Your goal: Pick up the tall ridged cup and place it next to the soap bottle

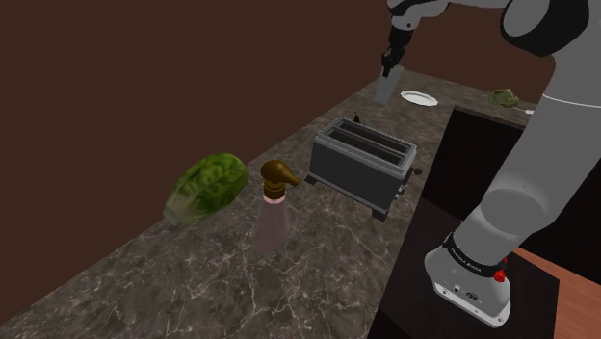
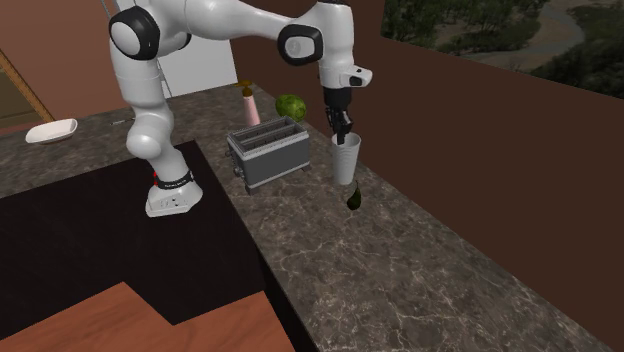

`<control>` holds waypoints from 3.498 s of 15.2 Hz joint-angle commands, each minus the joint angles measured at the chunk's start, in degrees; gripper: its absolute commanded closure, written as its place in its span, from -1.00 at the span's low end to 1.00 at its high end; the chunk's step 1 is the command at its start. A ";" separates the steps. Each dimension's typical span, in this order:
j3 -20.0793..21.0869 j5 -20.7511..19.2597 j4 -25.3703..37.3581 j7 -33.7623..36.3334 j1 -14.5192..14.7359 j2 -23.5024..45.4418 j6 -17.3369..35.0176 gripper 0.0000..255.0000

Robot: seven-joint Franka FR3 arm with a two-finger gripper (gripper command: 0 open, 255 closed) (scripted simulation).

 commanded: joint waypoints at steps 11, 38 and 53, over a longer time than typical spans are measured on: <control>-0.22 0.38 10.29 -0.51 -0.55 0.81 -9.54 1.00; 1.43 -3.48 17.41 5.45 4.37 -6.80 -23.95 1.00; 15.09 -10.08 -8.75 26.84 12.48 -31.77 -24.00 1.00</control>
